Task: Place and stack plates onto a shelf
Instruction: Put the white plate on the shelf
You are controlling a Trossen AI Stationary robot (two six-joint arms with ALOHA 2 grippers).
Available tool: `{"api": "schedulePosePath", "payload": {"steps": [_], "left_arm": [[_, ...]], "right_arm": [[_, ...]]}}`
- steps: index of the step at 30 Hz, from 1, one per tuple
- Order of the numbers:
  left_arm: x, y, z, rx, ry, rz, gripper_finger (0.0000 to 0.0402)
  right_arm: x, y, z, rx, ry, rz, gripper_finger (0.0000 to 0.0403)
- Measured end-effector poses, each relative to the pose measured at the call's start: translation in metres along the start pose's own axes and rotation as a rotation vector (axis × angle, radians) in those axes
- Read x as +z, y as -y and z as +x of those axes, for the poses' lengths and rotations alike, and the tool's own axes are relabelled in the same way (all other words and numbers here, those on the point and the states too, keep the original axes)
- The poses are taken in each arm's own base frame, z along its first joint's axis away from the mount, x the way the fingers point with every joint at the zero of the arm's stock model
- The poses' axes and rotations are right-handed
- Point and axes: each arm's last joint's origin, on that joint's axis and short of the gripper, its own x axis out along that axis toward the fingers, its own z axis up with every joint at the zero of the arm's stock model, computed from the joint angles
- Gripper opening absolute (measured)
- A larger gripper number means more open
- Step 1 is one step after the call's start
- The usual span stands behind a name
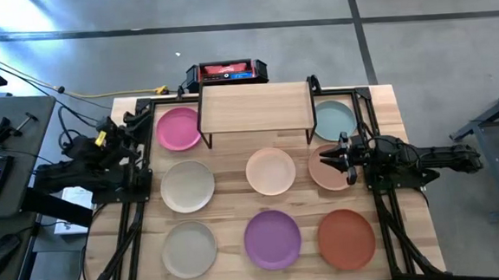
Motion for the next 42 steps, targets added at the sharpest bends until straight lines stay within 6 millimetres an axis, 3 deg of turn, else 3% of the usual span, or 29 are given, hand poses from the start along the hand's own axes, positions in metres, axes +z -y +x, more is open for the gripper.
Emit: {"api": "schedulePosePath", "payload": {"steps": [11,21,32,42], "left_arm": [[0.015,0.021,0.03,0.05,-0.252,0.052,0.0113],[0.019,0.041,0.057,-0.011,-0.483,-0.071,0.0112],[0.004,0.059,0.083,-0.103,-0.776,-0.181,0.0112],[-0.02,0.064,0.092,-0.102,-0.999,-0.311,0.0112]], "right_arm": [[0.013,-0.004,-0.001,0.05,0.138,0.002,0.0094],[0.041,-0.011,-0.007,0.031,0.26,0.056,0.0095],[0.085,-0.026,-0.024,0.067,0.389,0.004,0.0095],[0.104,-0.032,-0.034,0.072,0.439,-0.066,0.0095]]}}
